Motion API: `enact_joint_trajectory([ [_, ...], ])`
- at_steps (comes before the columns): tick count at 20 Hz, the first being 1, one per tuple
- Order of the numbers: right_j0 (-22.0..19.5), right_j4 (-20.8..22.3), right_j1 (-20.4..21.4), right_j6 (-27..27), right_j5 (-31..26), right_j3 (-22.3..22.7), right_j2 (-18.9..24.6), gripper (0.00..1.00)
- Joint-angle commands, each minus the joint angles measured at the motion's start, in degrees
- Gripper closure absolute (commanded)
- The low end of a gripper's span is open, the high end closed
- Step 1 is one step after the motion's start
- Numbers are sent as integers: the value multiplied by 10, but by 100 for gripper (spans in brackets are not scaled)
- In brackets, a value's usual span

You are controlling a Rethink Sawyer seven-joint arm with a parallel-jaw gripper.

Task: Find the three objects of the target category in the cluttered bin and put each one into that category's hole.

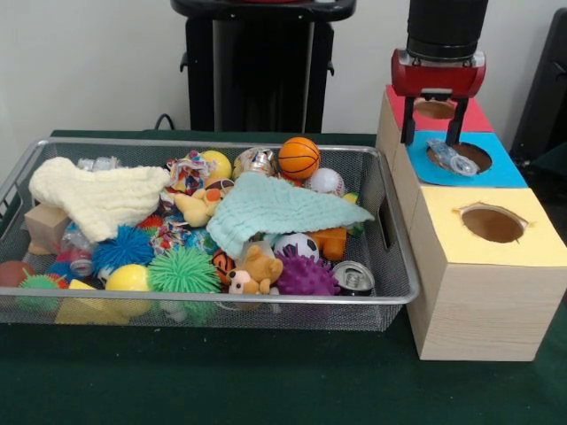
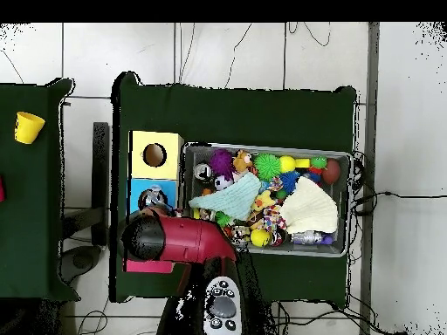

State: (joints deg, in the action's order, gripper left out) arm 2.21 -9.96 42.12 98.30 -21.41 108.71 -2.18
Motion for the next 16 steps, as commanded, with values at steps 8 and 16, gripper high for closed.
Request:
enact_joint_trajectory([
  [8,-31,-52,17,115,-120,-36,18,0],
  [16,-6,-16,9,108,-127,-65,-26,0],
])
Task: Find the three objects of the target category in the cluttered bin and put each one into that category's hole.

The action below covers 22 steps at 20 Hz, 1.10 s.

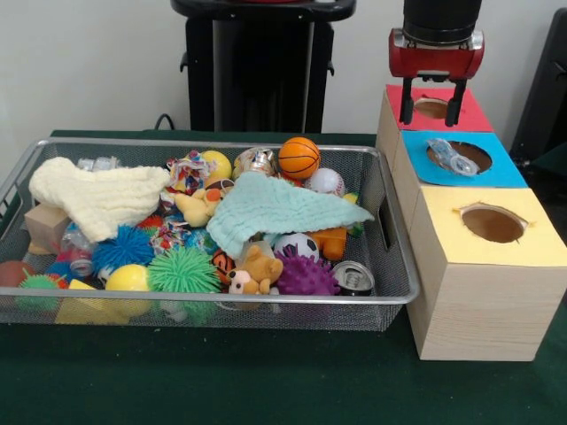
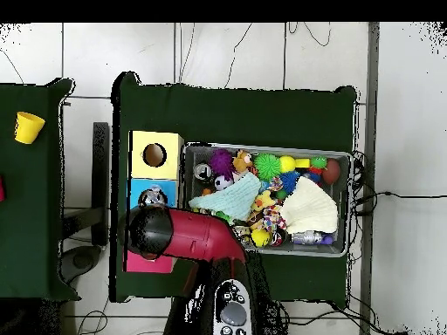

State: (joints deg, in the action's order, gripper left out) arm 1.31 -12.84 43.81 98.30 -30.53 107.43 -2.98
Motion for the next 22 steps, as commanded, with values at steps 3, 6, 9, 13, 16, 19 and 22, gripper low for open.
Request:
enact_joint_trajectory([
  [3,11,34,-30,101,12,-51,-40,0],
  [6,18,41,-46,103,47,-55,-59,0],
  [9,23,41,-51,102,63,-55,-71,0],
  [13,27,39,-58,104,94,-43,-74,0],
  [16,35,46,-72,110,127,-35,-88,0],
  [19,44,42,-85,120,160,-17,-93,0],
  [22,48,31,-96,126,184,-3,-89,0],
])
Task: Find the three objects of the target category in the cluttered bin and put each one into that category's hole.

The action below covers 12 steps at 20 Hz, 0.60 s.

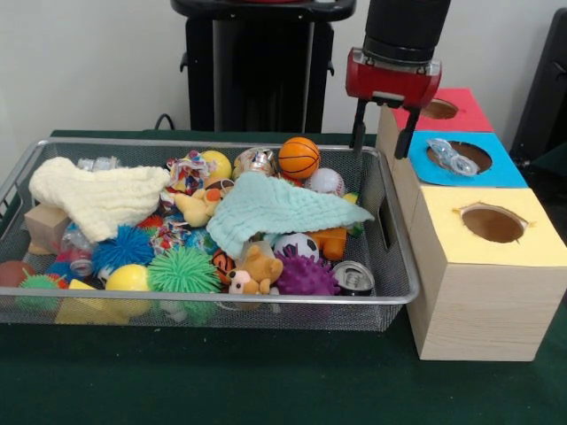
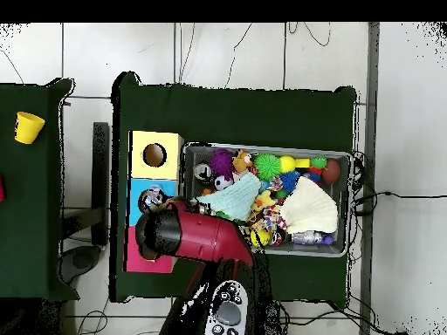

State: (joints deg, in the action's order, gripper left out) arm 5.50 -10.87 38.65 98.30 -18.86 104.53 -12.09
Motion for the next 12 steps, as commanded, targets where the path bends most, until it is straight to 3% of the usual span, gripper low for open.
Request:
enact_joint_trajectory([
  [1,8,8,-48,129,76,30,3,0],
  [5,11,-3,-52,132,98,44,6,0],
  [12,27,-18,-55,133,75,34,-4,0],
])
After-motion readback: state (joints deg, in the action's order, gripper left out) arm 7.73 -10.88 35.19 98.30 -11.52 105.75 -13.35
